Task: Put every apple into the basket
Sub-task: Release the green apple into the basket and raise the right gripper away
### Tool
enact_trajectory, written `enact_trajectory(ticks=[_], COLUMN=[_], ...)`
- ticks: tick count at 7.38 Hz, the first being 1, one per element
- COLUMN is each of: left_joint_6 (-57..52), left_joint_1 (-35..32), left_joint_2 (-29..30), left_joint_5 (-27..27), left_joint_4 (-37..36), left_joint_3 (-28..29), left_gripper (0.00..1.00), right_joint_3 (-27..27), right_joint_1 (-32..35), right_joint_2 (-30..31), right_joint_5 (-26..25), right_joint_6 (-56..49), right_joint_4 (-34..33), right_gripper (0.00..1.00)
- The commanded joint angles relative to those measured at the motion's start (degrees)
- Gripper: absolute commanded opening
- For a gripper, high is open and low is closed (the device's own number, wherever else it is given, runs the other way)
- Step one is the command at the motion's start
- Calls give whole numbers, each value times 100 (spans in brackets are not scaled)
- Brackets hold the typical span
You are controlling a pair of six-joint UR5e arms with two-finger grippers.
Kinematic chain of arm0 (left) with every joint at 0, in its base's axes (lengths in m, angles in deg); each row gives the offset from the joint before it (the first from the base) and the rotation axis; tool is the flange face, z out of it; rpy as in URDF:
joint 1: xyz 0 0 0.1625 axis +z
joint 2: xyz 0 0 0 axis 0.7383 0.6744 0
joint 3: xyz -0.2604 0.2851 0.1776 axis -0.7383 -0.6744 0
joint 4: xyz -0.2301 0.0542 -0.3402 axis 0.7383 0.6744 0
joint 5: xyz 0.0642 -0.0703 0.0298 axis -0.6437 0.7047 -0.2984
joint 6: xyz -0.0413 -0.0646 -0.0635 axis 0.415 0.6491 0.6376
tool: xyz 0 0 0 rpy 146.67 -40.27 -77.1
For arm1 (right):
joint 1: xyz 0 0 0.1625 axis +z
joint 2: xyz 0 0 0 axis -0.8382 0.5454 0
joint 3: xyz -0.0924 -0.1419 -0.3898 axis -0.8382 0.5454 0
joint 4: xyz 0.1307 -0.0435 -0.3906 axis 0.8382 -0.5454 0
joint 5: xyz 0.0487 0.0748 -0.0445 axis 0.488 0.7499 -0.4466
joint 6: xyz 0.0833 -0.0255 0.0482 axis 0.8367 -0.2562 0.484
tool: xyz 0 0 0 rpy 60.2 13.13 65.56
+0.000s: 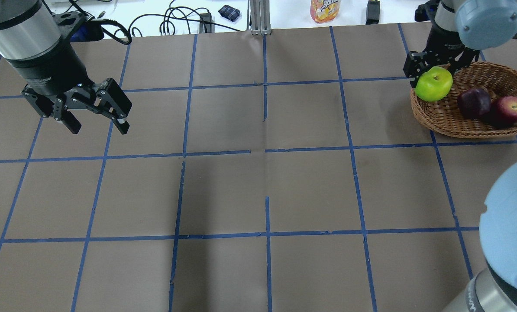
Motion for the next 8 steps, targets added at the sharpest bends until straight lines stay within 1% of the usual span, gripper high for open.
enact_trajectory(ticks=[1, 2, 3, 4, 5, 6, 7, 8], left_joint_6=[9, 35, 35, 35, 26, 26, 35, 35], left_joint_1=[0, 0, 0, 0, 0, 0, 0, 0], left_joint_2=[-7, -24, -7, 28, -6, 2, 45, 37], left_joint_5=[-2, -2, 24, -2, -2, -2, -11, 7], left_joint_4=[0, 0, 0, 0, -9, -9, 0, 0], left_joint_3=[8, -9, -10, -10, 17, 26, -27, -10], left_gripper=[100, 100, 100, 100, 100, 100, 100, 100], right_joint_3=[6, 14, -38, -47, -47, -47, -47, 49], right_joint_1=[-356, -514, -542, -542, -542, -551, -551, -551], right_joint_2=[-368, -483, -589, -633, -660, -652, -617, -512], right_joint_5=[-58, -50, 2, 20, 29, 12, -49, -41], right_joint_6=[-374, -531, -463, -454, -462, -454, -445, -445], right_joint_4=[-753, -868, -878, -870, -861, -800, -738, -416], right_gripper=[0, 0, 0, 5, 84, 100, 100, 100])
